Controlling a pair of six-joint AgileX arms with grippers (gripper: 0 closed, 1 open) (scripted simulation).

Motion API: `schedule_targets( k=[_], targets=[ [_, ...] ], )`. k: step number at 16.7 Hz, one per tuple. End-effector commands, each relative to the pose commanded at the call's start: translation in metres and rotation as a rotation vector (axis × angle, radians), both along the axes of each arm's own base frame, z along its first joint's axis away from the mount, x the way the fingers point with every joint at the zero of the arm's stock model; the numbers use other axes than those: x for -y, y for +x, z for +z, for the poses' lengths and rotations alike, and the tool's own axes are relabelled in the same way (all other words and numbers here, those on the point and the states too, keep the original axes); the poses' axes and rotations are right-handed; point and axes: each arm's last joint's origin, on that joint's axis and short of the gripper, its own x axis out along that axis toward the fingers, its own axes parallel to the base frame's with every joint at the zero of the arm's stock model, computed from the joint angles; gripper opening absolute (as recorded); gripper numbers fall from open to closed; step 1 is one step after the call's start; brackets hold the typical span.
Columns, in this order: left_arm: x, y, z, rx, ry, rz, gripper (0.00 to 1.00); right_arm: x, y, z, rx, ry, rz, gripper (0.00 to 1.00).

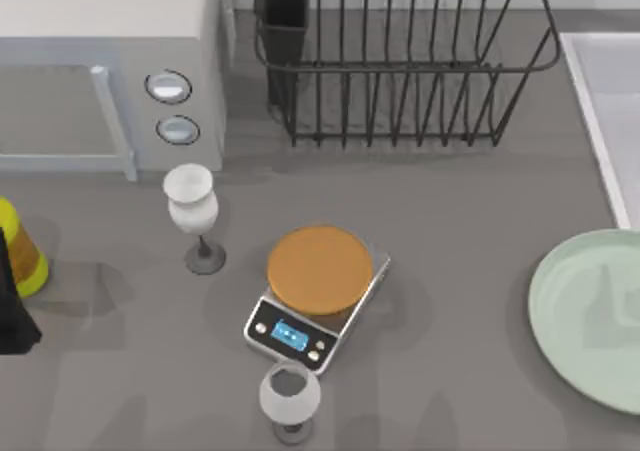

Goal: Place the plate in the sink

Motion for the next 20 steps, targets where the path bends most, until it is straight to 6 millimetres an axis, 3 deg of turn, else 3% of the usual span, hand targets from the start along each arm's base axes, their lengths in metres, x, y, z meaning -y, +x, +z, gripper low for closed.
schedule_targets(
  k=[5, 10, 16, 20],
  targets=[
    [0.000, 0.000, 0.000, 0.000, 0.000, 0.000, 1.00, -0.013, 0.022, 0.038, -0.324, 0.066, 0.067, 1.00],
    [0.000, 0.000, 0.000, 0.000, 0.000, 0.000, 1.00, -0.043, 0.078, 0.063, -0.780, 0.088, 0.096, 1.00],
    [0.000, 0.000, 0.000, 0.000, 0.000, 0.000, 1.00, -0.096, 0.152, 0.043, -1.268, 0.022, 0.046, 1.00],
    [0.000, 0.000, 0.000, 0.000, 0.000, 0.000, 1.00, -0.122, 0.176, 0.024, -1.443, -0.028, 0.003, 1.00]
  ],
)
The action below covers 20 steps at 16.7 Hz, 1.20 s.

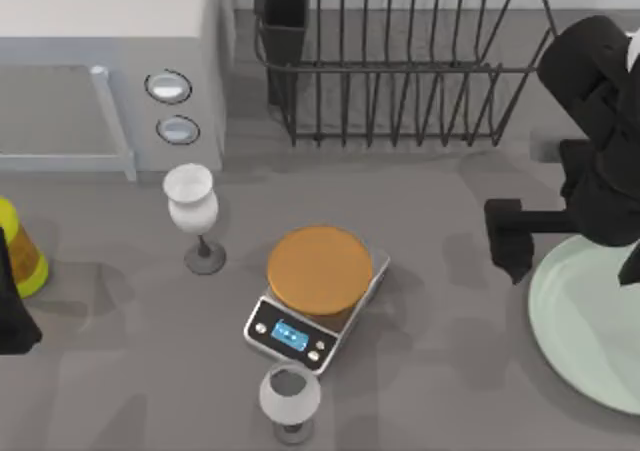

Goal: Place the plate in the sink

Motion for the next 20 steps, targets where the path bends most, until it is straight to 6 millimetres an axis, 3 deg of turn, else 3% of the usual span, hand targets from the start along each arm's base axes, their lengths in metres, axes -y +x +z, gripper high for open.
schedule_targets(
  k=[9, 17, 20],
  targets=[
    [0.000, 0.000, 0.000, 0.000, 0.000, 0.000, 1.00, -0.004, 0.005, -0.009, -0.035, -0.015, -0.004, 1.00],
    [0.000, 0.000, 0.000, 0.000, 0.000, 0.000, 1.00, -0.006, 0.007, -0.094, -0.023, -0.010, -0.001, 1.00],
    [0.000, 0.000, 0.000, 0.000, 0.000, 0.000, 1.00, -0.006, 0.005, -0.106, -0.034, -0.015, 0.000, 1.00]
  ],
)
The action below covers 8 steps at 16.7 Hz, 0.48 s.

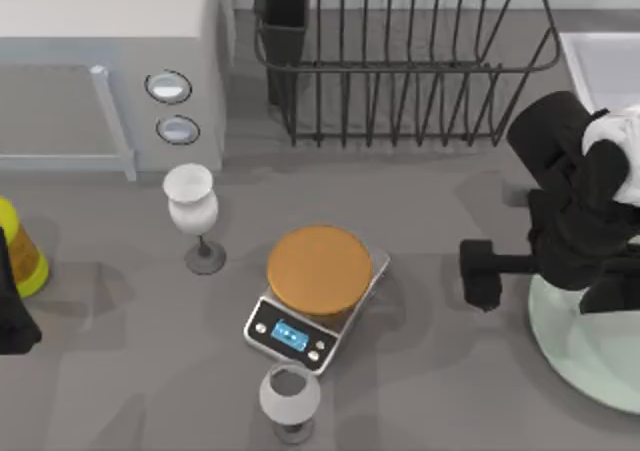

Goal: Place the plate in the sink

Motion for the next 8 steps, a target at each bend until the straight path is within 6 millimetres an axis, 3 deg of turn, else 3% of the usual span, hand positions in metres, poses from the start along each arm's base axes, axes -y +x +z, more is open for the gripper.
schedule_targets(
  k=[3, 8],
  targets=[
    [0.0000, 0.0000, 0.0000, 0.000, 0.000, 0.000, 1.00, 0.0000, 0.0000, 0.0000, 0.000, 0.000, 0.000, 1.00],
    [0.0000, 0.0000, 0.0000, 0.000, 0.000, 0.000, 1.00, 0.0000, 0.0000, 0.0000, 0.000, 0.000, 0.000, 0.62]
  ],
)
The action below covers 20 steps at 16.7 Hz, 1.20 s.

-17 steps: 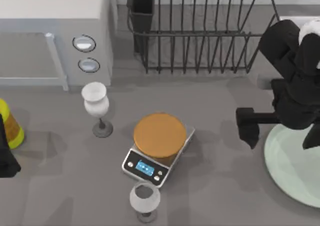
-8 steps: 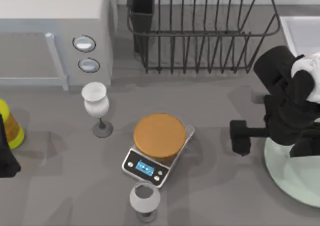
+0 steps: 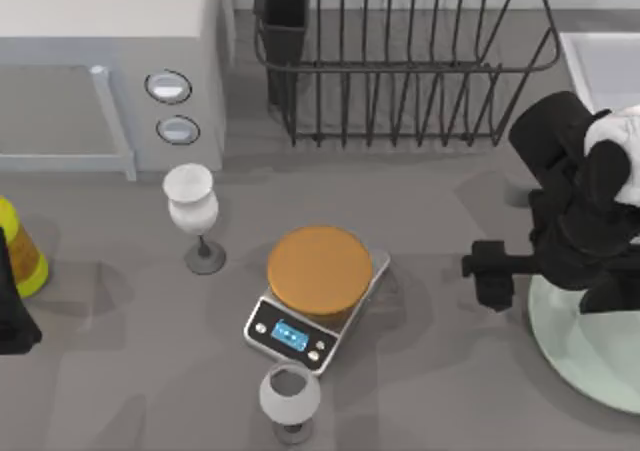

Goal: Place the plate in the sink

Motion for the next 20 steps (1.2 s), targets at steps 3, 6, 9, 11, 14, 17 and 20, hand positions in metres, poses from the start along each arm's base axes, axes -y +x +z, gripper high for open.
schedule_targets(
  k=[3, 6, 9, 11, 14, 17, 20],
  targets=[
    [0.000, 0.000, 0.000, 0.000, 0.000, 0.000, 1.00, 0.000, 0.000, 0.000, 0.000, 0.000, 0.000, 0.40],
    [0.000, 0.000, 0.000, 0.000, 0.000, 0.000, 1.00, 0.000, 0.000, 0.000, 0.000, 0.000, 0.000, 0.17],
    [0.000, 0.000, 0.000, 0.000, 0.000, 0.000, 1.00, 0.000, 0.000, 0.000, 0.000, 0.000, 0.000, 0.00],
    [0.000, 0.000, 0.000, 0.000, 0.000, 0.000, 1.00, 0.000, 0.000, 0.000, 0.000, 0.000, 0.000, 0.00],
    [0.000, 0.000, 0.000, 0.000, 0.000, 0.000, 1.00, 0.000, 0.000, 0.000, 0.000, 0.000, 0.000, 0.00],
    [0.000, 0.000, 0.000, 0.000, 0.000, 0.000, 1.00, 0.002, 0.006, 0.029, 0.101, 0.033, -0.009, 0.00],
    [0.000, 0.000, 0.000, 0.000, 0.000, 0.000, 1.00, 0.000, 0.011, 0.035, 0.097, 0.031, -0.009, 0.00]
  ],
)
